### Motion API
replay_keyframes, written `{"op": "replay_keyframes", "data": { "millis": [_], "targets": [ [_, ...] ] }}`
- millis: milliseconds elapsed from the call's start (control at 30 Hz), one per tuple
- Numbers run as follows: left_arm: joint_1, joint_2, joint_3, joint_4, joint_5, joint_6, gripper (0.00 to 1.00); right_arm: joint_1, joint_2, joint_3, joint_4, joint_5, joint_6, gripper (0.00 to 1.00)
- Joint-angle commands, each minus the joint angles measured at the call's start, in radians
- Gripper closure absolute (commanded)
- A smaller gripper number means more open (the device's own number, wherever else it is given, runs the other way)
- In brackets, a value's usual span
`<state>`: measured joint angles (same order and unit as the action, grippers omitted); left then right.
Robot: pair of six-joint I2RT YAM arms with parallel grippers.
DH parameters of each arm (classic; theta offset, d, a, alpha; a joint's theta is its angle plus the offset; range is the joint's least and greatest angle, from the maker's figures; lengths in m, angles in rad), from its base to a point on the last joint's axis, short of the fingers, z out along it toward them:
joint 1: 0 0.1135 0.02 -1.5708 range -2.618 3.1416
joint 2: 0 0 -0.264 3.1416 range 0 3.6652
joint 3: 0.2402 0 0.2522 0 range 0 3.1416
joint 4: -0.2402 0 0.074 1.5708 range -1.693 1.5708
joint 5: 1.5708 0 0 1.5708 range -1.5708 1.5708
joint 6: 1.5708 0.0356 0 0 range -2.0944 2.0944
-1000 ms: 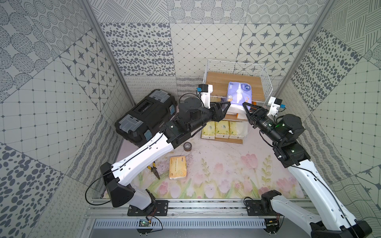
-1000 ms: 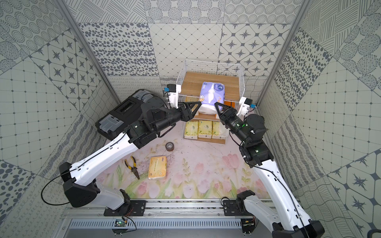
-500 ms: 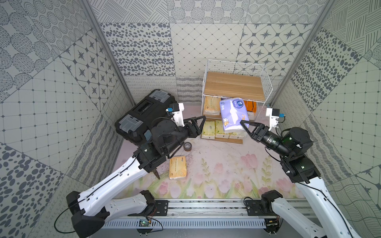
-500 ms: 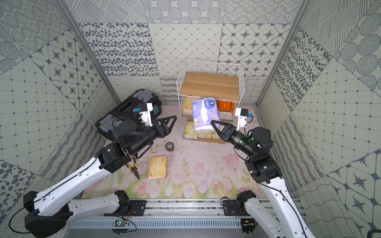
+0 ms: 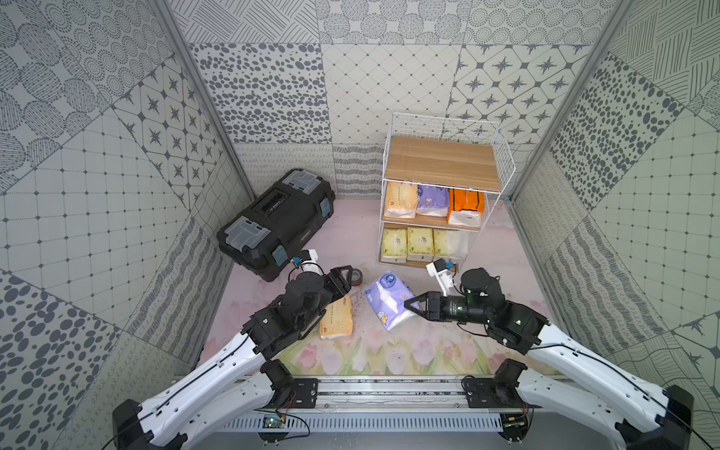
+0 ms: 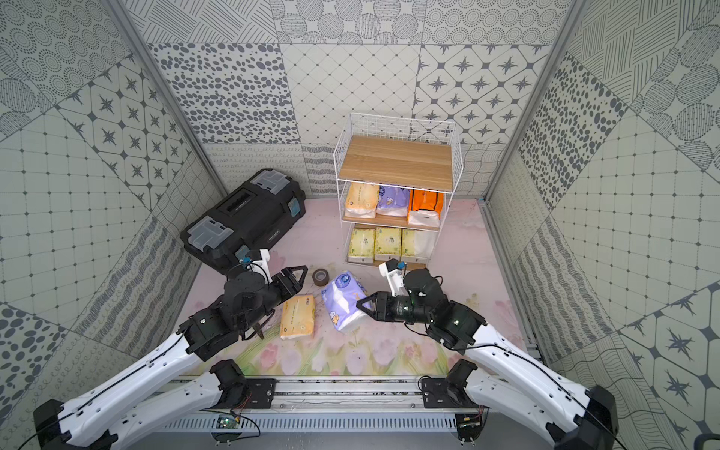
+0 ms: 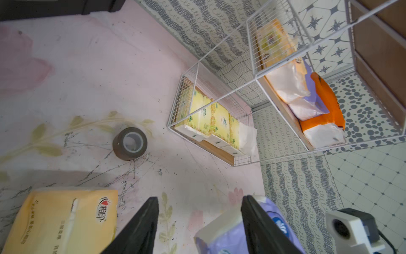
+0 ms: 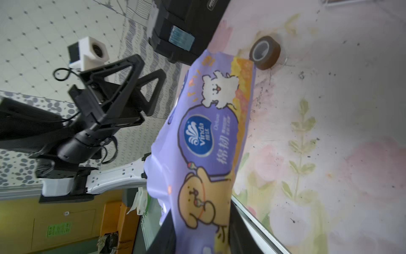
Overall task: Remove the tissue boxes from the shelf
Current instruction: Place the box of tissues at the center of the board.
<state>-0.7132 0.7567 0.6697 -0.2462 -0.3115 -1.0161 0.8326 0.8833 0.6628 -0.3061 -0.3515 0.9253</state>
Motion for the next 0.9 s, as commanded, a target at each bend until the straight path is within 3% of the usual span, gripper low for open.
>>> {"op": "replay_keyframes", "data": {
  "millis": [0, 300, 500, 567, 633, 700, 767, 867],
  "targets": [
    [0.012, -0.054, -0.058, -0.072, -0.074, -0.123, 0.36, 0.041, 0.05, -0.057, 0.219, 0.15, 0.081, 0.88],
    [0.028, -0.034, -0.125, -0.014, -0.061, -0.178, 0.36, 0.108, 0.238, -0.214, 0.563, 0.304, 0.251, 0.9],
    [0.035, -0.012, -0.126, 0.022, -0.058, -0.163, 0.36, 0.127, 0.359, -0.194, 0.609, 0.307, 0.249, 0.86],
    [0.036, -0.002, -0.123, 0.029, -0.053, -0.159, 0.36, 0.127, 0.382, -0.191, 0.577, 0.31, 0.24, 0.71],
    [0.038, 0.009, -0.125, 0.039, -0.044, -0.157, 0.36, 0.122, 0.39, -0.183, 0.507, 0.314, 0.217, 0.47],
    [0.038, 0.02, -0.127, 0.048, -0.035, -0.155, 0.36, 0.105, 0.381, -0.167, 0.401, 0.315, 0.174, 0.3],
    [0.038, 0.034, -0.124, 0.06, -0.021, -0.14, 0.36, 0.068, 0.362, -0.157, 0.297, 0.293, 0.115, 0.22],
    [0.04, 0.076, -0.103, 0.067, 0.005, -0.098, 0.36, -0.057, 0.324, -0.157, 0.214, 0.15, 0.001, 0.21]
  ]
}}
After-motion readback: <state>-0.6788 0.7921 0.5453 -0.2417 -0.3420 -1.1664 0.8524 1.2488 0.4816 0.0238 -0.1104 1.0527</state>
